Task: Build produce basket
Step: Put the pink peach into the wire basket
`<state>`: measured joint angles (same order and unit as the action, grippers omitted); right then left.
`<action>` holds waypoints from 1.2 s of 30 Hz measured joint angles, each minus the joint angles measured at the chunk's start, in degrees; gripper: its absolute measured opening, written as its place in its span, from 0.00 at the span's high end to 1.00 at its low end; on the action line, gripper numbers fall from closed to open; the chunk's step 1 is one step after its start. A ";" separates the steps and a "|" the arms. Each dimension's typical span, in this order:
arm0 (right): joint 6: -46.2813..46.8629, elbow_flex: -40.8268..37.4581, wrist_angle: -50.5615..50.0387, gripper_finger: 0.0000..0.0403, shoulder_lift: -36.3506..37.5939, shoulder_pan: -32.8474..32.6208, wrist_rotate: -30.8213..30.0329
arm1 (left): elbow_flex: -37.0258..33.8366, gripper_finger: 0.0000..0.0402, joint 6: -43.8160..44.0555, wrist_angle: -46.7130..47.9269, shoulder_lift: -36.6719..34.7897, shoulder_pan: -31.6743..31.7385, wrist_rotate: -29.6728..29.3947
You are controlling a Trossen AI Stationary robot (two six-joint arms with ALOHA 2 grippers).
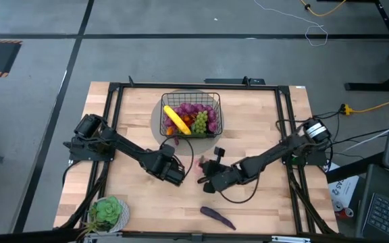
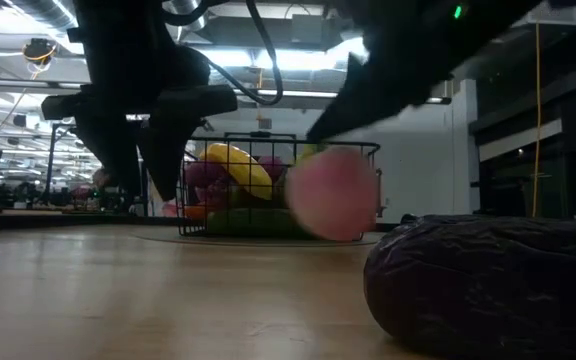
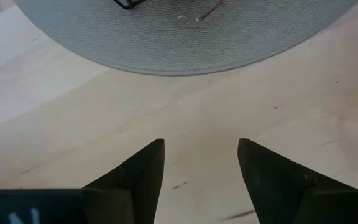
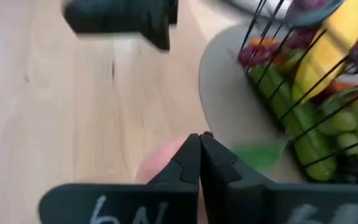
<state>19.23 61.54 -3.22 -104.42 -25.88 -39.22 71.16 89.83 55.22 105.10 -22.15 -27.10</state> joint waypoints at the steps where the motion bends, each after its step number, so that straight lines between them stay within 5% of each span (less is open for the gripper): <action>1: -0.02 0.00 -0.10 1.00 0.87 -0.29 -0.34 | 0.00 0.50 0.02 0.00 -0.02 0.00 -0.01; 9: -2.24 0.00 -3.17 1.00 7.18 -1.45 -4.86 | 0.00 0.50 0.00 0.04 -0.02 -0.04 -0.01; 15: -0.59 0.02 -9.03 0.99 9.58 -1.45 0.49 | 0.00 0.50 0.00 -0.27 -0.04 -0.15 -0.03; 24: 28.63 -0.18 -45.70 0.99 9.65 -1.80 7.79 | -0.01 0.50 -0.48 -2.75 -0.04 -1.62 -1.27; 32: 20.20 -6.78 -24.50 0.96 9.48 -2.94 11.86 | 0.04 0.50 -17.84 -27.46 1.24 1.49 -2.70; 36: 21.68 -8.81 -21.62 0.96 9.45 -2.78 11.93 | 0.00 0.50 -21.38 -32.39 2.07 2.76 -1.77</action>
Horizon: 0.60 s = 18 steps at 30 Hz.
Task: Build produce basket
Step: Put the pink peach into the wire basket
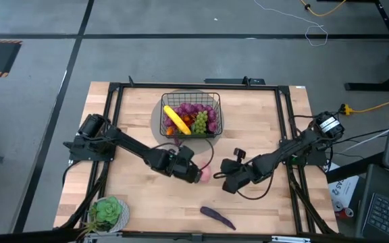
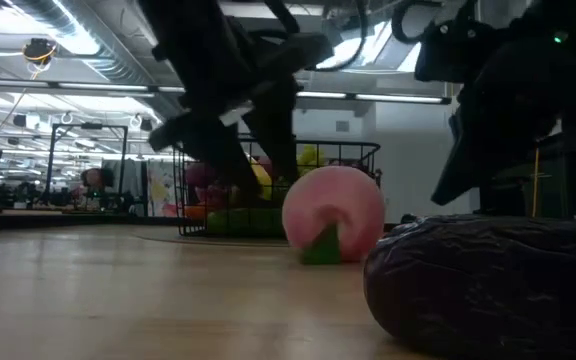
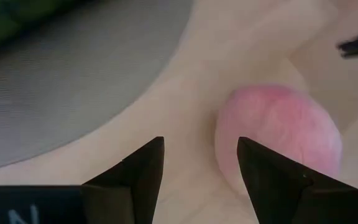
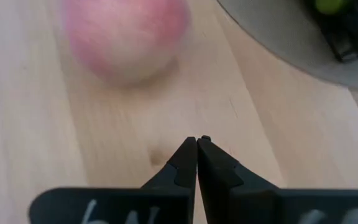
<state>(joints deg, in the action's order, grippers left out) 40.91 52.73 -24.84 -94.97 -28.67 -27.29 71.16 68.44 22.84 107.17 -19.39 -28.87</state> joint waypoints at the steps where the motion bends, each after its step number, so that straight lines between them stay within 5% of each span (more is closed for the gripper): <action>1: 0.75 -0.22 -0.09 0.96 -0.01 0.00 0.04 | 0.02 0.50 -0.02 -0.06 0.23 0.11 0.58; 11: -3.81 -0.52 14.24 0.96 -0.79 -0.04 10.70 | 0.07 0.50 3.02 -3.69 2.33 0.36 3.35; 18: -3.68 -0.50 15.79 0.99 -4.44 0.79 9.09 | -0.07 0.50 3.21 -8.23 5.48 -0.01 6.23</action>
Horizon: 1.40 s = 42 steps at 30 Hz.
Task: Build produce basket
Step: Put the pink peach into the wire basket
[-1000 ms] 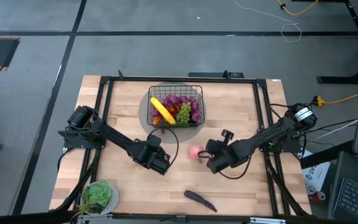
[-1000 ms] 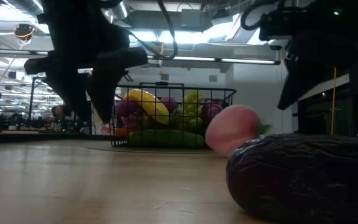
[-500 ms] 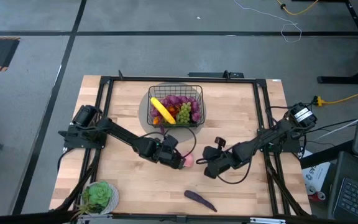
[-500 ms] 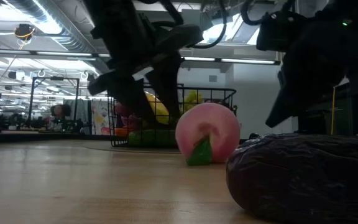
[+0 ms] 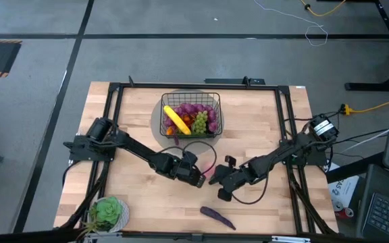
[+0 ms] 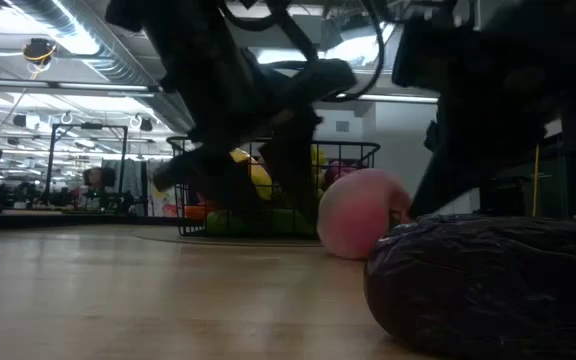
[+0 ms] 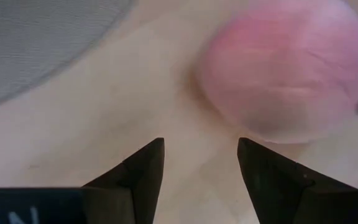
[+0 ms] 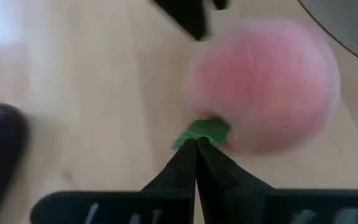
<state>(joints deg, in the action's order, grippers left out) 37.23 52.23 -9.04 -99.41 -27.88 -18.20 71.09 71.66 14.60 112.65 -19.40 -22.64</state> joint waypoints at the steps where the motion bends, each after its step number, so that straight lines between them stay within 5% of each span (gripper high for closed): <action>1: -0.01 -0.04 -0.81 0.98 -0.06 0.33 0.00 | 0.00 0.50 0.00 -0.89 0.34 0.00 0.38; 16: -3.41 0.00 -2.40 0.96 -0.36 3.04 -0.28 | 0.01 0.50 0.17 -1.99 0.34 -0.22 -0.27; 25: -2.91 0.00 -3.11 0.79 -0.34 3.13 0.17 | 0.02 0.50 0.17 -2.10 0.34 -0.22 -0.28; 30: -1.73 0.00 -3.23 0.71 -0.34 3.13 5.96 | 0.02 0.50 0.17 -2.29 0.32 -0.22 -0.25; 42: -0.98 0.00 -3.11 0.68 -0.29 4.20 3.87 | 0.02 0.50 0.17 -2.29 0.28 -0.11 -0.36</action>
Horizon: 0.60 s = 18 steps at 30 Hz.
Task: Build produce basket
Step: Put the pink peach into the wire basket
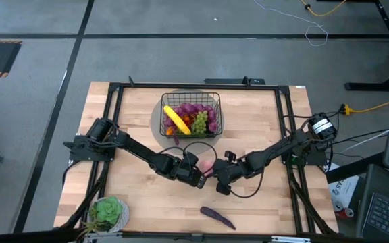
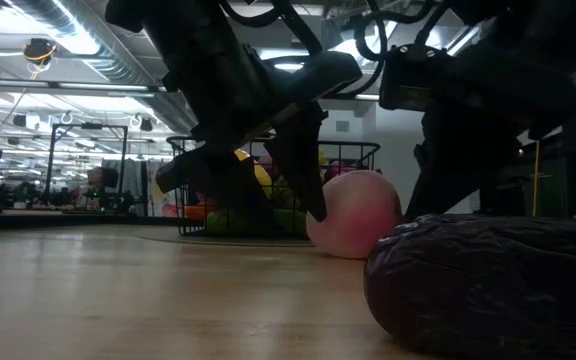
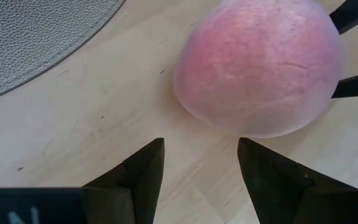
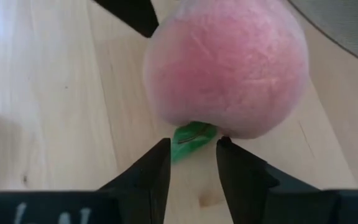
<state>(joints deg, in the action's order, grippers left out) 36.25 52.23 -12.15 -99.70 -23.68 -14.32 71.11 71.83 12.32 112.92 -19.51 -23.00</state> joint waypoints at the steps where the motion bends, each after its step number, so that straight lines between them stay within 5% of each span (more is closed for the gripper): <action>1: 0.81 0.00 0.05 0.68 0.00 0.00 -0.72 | -0.01 0.50 0.00 -0.02 0.00 0.00 0.00; 18: 3.93 0.02 -0.10 0.68 0.00 0.51 -7.07 | 0.00 0.50 -0.02 0.00 0.00 0.00 -0.04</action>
<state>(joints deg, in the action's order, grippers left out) 40.18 52.25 -12.26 -99.70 -23.17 -21.39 71.11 71.81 12.32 112.92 -19.51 -23.05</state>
